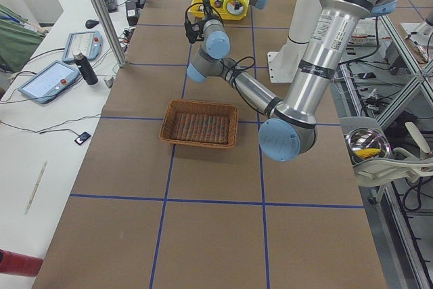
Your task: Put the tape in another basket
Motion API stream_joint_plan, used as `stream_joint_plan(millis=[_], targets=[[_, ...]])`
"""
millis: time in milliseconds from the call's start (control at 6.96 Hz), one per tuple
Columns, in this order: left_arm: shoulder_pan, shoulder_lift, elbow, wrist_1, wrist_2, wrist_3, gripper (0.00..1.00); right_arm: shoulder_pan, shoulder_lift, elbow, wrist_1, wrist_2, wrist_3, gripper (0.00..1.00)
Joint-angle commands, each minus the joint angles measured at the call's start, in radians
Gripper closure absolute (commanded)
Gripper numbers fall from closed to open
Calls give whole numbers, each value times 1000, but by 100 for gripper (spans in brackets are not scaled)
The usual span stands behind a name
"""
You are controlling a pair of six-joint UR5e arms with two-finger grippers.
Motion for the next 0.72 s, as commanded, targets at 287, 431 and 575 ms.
stream_joint_plan(millis=[287,431,575], targets=[[159,2,-1,-63,104,1,3,-2,23,-3,-11,-2,-11,100],[177,-3,-6,-62,104,1,3,-2,23,-4,-11,-2,-14,100],[199,-6,-6,-62,104,1,3,-2,23,-7,-11,-2,-17,100]])
